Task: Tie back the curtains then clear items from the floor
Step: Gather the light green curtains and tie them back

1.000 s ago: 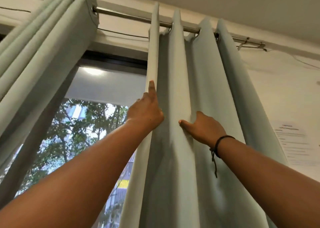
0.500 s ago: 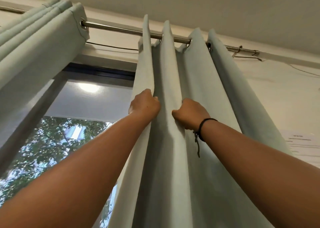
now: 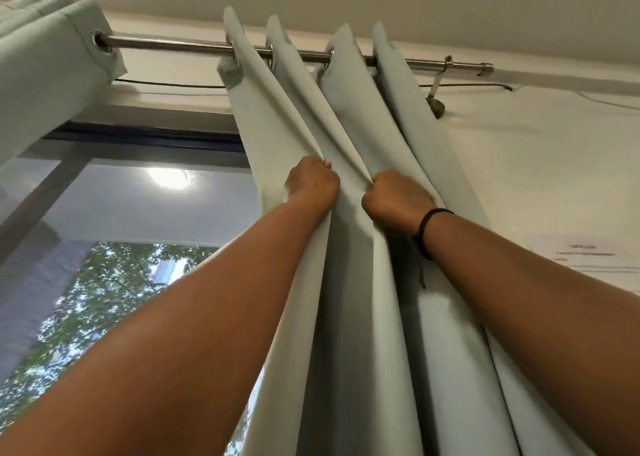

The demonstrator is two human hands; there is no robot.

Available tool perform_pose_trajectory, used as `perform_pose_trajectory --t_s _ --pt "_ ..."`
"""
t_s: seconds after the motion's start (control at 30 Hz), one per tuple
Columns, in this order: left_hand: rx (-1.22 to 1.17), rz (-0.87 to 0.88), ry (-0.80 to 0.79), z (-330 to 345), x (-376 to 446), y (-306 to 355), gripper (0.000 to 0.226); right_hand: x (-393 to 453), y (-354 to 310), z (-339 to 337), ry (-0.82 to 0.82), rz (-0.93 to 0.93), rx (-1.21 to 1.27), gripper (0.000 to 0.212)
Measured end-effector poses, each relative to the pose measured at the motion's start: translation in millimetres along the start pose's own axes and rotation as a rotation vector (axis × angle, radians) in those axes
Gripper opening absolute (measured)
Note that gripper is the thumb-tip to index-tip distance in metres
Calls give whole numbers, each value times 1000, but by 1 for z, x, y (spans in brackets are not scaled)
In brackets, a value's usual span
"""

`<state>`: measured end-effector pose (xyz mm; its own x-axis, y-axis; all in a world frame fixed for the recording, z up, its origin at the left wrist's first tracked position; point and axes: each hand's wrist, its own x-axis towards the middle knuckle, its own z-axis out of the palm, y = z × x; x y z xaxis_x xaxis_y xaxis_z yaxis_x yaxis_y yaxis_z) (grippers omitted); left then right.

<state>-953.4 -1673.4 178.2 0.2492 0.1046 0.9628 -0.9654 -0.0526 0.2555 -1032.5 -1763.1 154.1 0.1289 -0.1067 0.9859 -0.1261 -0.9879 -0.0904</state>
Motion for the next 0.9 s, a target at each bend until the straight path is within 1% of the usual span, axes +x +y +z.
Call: perform_pose_trajectory --t_s 0.1,0.2,0.37,0.4,0.47,0.5,0.53,0.57,0.6,0.63,0.7,0.73,0.77,0.8,0.83,0.87,0.9 --pt "1 1 -8 12 -4 24 25 4 7 -9 14 -52 27 19" --pt "-44 43 -67 24 -8 53 26 7 10 -30 28 -67 -2 22" --pt "-263 73 -174 38 -18 80 25 3 20 -81 82 -73 -49 20" --pt "-308 65 -187 35 -18 78 25 2 17 -87 75 -60 -40 21" --pt "-384 46 -190 22 -17 69 27 -1 6 -90 2 -47 -21 23" --pt "-411 32 -181 13 -17 64 29 -2 0 -89 -55 -45 13 30" --pt "-433 3 -173 1 -17 58 34 -2 -6 -86 -110 -15 98 40" --pt "-442 -35 -176 -12 -18 51 41 -2 -9 -80 -152 47 206 52" --pt "-428 -64 -187 -27 -18 44 51 -1 -12 -74 -145 117 293 66" --pt "-385 -77 -206 -40 -18 37 60 2 -15 -68 -91 180 322 82" --pt "-277 -85 -250 -63 -19 24 80 4 -16 -55 40 286 217 110" --pt "-221 -80 -272 -73 -18 18 86 5 -19 -48 69 322 197 114" --pt "-161 -67 -289 -83 -16 12 85 8 -21 -41 64 347 224 109" --pt "-90 -42 -301 -91 -13 6 80 10 -25 -35 34 348 270 97" --pt "-12 -7 -306 -98 -12 1 71 11 -30 -30 2 340 284 78" --pt "61 31 -305 -107 -11 -3 61 13 -36 -24 8 312 250 59" --pt "117 68 -299 -117 -10 -7 50 16 -44 -18 43 284 200 45"
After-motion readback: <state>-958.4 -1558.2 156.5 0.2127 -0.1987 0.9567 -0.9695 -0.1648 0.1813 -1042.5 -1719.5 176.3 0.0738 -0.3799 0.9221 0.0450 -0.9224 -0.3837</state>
